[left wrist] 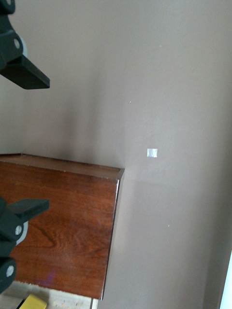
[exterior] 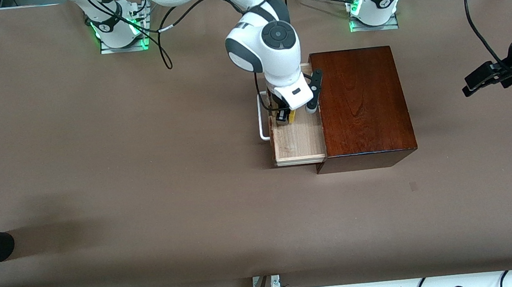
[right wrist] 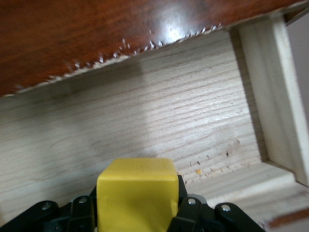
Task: Open drawer, take yellow block, close drawer
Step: 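Lower the right gripper and close it on the yellow cube, then lift the yellow cube out and carry it away with the right gripper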
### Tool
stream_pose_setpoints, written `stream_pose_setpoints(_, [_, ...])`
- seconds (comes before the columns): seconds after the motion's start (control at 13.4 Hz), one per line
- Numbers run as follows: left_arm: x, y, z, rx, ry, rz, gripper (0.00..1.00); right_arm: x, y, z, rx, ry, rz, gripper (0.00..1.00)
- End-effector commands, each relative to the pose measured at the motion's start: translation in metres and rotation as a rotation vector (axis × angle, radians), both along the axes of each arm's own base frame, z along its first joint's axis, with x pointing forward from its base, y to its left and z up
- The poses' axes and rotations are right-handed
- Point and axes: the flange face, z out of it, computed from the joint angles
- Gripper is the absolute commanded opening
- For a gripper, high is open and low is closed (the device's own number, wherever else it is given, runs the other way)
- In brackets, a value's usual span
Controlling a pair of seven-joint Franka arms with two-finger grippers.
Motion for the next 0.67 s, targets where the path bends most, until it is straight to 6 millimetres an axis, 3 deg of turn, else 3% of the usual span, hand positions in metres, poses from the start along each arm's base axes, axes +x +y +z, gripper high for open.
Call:
stream_pose_setpoints(0.0, [0.004,0.0,0.003,0.027,-0.008,-0.044,1.0,-0.004,-0.007,0.04,-0.012,0.008,-0.021,0.12])
stream_pose_setpoints(0.22, [0.004,0.0,0.002,0.017,-0.005,-0.117,1.0,0.02,-0.033,0.055,-0.018,0.007,-0.105,0.12])
stream_pose_setpoints(0.3, [0.005,-0.003,0.0,0.016,-0.001,-0.117,1.0,0.033,-0.047,0.07,-0.004,-0.003,-0.14,0.12])
stream_pose_setpoints(0.6, [0.007,-0.034,-0.009,0.01,0.03,-0.162,1.0,0.085,-0.131,0.1,-0.061,0.04,-0.323,0.12])
